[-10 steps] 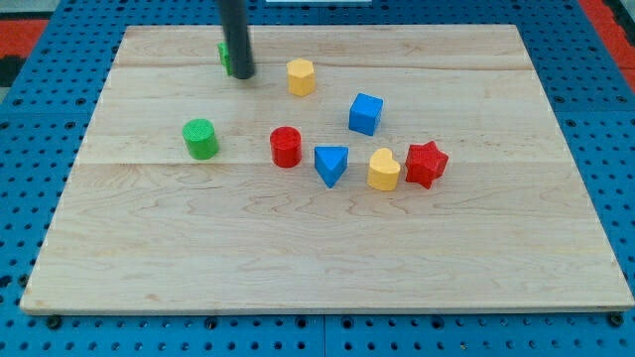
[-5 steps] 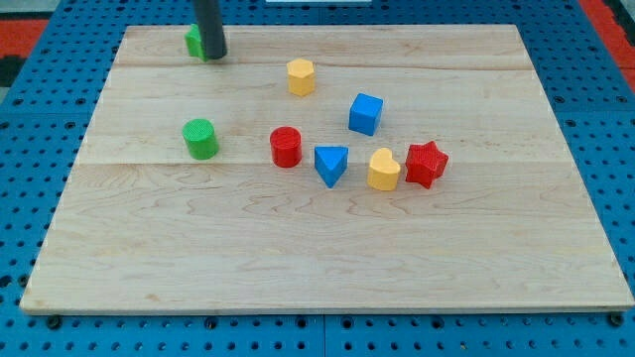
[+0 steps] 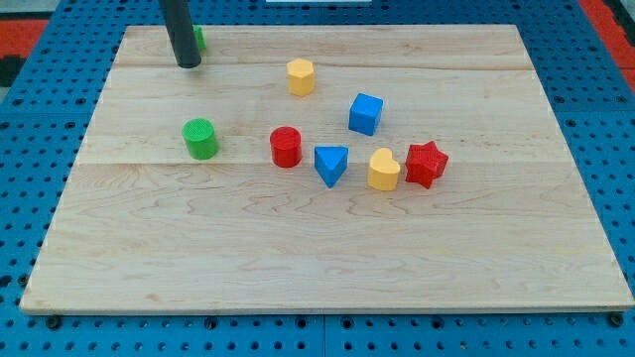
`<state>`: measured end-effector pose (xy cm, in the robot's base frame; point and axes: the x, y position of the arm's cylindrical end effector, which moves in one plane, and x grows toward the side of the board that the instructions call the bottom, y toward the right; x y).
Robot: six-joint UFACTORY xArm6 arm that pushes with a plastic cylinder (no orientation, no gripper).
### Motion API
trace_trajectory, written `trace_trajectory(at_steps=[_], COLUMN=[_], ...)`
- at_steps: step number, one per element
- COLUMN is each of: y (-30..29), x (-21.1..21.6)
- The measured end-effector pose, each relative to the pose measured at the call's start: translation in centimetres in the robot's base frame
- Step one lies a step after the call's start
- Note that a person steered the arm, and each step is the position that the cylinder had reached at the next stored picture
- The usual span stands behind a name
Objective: Move the green star to the top left side of the board
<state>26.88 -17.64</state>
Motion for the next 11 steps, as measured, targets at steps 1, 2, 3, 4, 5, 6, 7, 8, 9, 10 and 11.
trace_trajectory(at_steps=[1, 2, 3, 4, 5, 6, 7, 8, 9, 10, 11], y=[-0.6, -0.7, -0.7, -0.7, -0.7, -0.7, -0.7, 0.1, 0.6, 0.6, 3.8], x=[-1.5, -1.7, -1.7, -2.0, -1.9, -1.9, -1.8, -0.9, 2.9, 8.6, 11.3])
